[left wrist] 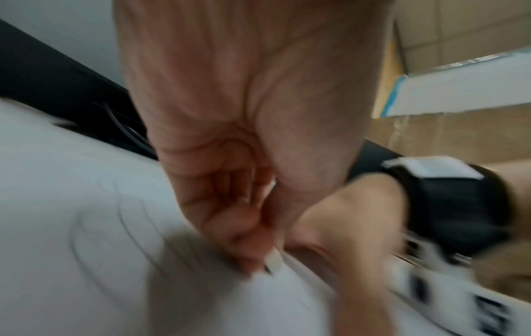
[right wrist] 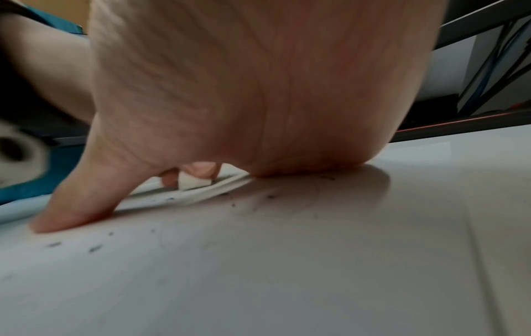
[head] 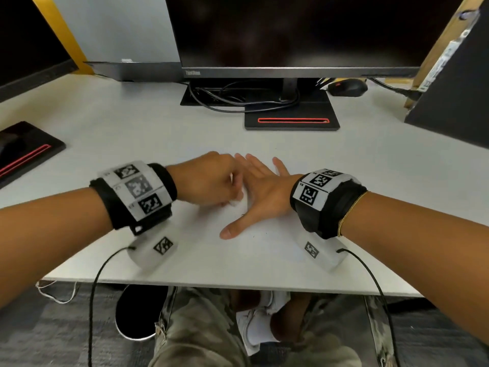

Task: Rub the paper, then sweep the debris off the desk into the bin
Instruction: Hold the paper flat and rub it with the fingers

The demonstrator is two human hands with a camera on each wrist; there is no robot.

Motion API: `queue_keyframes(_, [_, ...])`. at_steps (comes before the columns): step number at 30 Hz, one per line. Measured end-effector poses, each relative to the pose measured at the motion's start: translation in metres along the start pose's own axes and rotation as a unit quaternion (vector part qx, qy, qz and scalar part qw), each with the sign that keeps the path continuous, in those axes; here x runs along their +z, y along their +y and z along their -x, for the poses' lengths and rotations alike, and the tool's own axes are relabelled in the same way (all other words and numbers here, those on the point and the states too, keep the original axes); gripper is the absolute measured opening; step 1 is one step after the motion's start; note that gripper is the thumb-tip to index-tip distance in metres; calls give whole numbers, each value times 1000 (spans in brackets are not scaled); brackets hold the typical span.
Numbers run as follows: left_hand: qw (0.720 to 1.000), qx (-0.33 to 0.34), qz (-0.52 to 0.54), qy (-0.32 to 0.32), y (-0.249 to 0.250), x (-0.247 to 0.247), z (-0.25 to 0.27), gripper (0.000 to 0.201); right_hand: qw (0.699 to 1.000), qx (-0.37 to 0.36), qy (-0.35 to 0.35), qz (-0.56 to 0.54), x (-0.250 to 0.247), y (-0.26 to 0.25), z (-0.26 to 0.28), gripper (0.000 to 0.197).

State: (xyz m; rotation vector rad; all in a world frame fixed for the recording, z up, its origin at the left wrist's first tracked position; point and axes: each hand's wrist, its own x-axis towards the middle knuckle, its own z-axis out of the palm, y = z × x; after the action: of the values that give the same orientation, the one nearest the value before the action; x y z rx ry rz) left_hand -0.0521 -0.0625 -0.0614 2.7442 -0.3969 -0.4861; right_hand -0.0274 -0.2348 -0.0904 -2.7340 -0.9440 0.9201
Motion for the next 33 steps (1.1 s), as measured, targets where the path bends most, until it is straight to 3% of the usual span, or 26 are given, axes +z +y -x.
queue_keyframes(3, [997, -32, -7, 74, -8, -6, -6, 15, 1000, 4, 2, 9, 0, -1, 1, 153])
queue_keyframes(7, [1000, 9, 7, 17, 5, 8, -3, 12, 1000, -4, -3, 8, -1, -1, 1, 140])
queue_keyframes(11, [996, -27, 20, 88, -3, 1, -6, 20, 1000, 3, 6, 12, 2, -1, -1, 151])
queue_keyframes(13, [999, 6, 10, 50, 9, 10, -1, 24, 1000, 0, -4, 17, 1, -2, -1, 143])
queue_keyframes(15, [1000, 5, 13, 22, 10, 11, 0, 16, 1000, -5, -6, 15, 1, -2, -1, 138])
queue_keyframes(19, [995, -36, 13, 92, -6, 2, -9, 11, 1000, 3, 7, 11, 2, 0, -2, 152])
queue_keyframes(23, [1000, 3, 17, 20, 0, 5, -7, 15, 1000, -7, 0, 10, 1, -1, -2, 141])
queue_keyframes(27, [996, -31, -1, 81, -13, -3, -13, 14, 1000, 0, 8, 11, 3, 0, -3, 153])
queue_keyframes(31, [1000, 3, 9, 21, -9, 2, -12, 13, 1000, -6, 7, 11, 2, 1, -3, 147])
queue_keyframes(33, [998, -26, 4, 58, -19, -9, -14, 12, 1000, 0, 6, 18, 2, 0, -3, 152])
